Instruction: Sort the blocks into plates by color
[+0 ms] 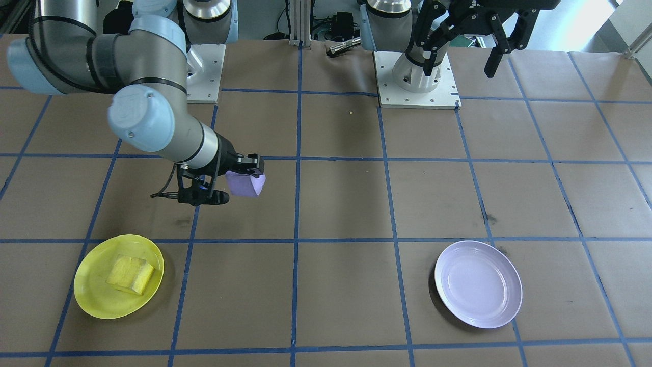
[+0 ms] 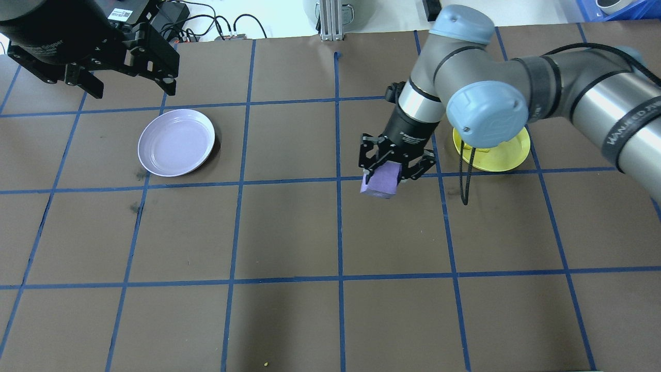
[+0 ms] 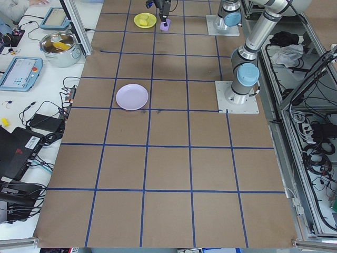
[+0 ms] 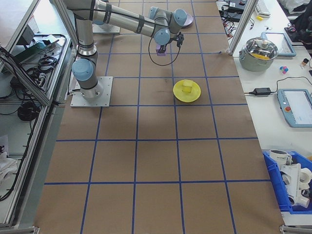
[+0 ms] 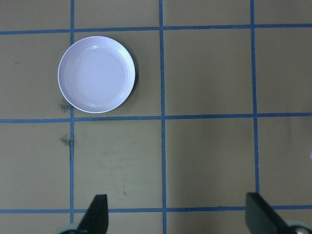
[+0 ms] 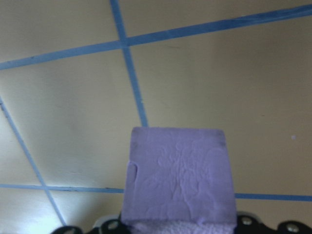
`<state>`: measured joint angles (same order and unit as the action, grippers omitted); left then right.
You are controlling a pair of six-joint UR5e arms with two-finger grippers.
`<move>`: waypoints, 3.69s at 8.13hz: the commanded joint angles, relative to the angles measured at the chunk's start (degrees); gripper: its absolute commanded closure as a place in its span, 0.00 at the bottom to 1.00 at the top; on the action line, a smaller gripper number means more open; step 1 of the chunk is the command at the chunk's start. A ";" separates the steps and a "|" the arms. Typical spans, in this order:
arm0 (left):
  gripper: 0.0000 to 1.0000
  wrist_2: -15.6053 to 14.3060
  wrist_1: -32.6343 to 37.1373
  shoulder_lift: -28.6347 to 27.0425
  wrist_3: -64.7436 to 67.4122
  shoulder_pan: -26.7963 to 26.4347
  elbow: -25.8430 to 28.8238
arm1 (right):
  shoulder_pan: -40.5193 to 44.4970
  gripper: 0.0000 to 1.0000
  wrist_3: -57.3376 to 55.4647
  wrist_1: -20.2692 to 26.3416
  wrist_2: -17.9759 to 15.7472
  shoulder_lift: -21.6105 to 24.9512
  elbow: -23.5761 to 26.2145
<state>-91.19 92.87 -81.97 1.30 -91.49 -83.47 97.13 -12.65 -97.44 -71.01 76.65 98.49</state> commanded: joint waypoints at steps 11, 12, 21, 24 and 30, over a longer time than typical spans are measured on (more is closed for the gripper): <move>0.00 0.13 11.02 16.12 0.28 0.78 -7.57 | 18.62 0.00 -13.28 -17.52 2.46 -16.89 -6.91; 0.00 -0.38 10.49 15.27 -0.07 1.14 -7.50 | 18.53 0.00 -13.36 -17.52 2.98 -16.71 -6.91; 0.00 0.47 9.97 13.42 0.28 1.40 -8.82 | -1.30 0.00 20.51 -2.97 -8.77 -0.38 -7.17; 0.00 7.35 4.45 1.59 1.26 0.70 -8.46 | -5.81 0.00 28.80 0.47 -18.52 6.90 -7.17; 0.00 6.03 -5.22 -17.94 -0.89 -3.40 -6.61 | -6.34 0.00 28.56 5.50 -21.19 12.03 -7.00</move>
<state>-85.30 90.75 -94.91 -2.44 -91.77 -90.04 90.83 16.07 -92.30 -92.05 87.82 91.45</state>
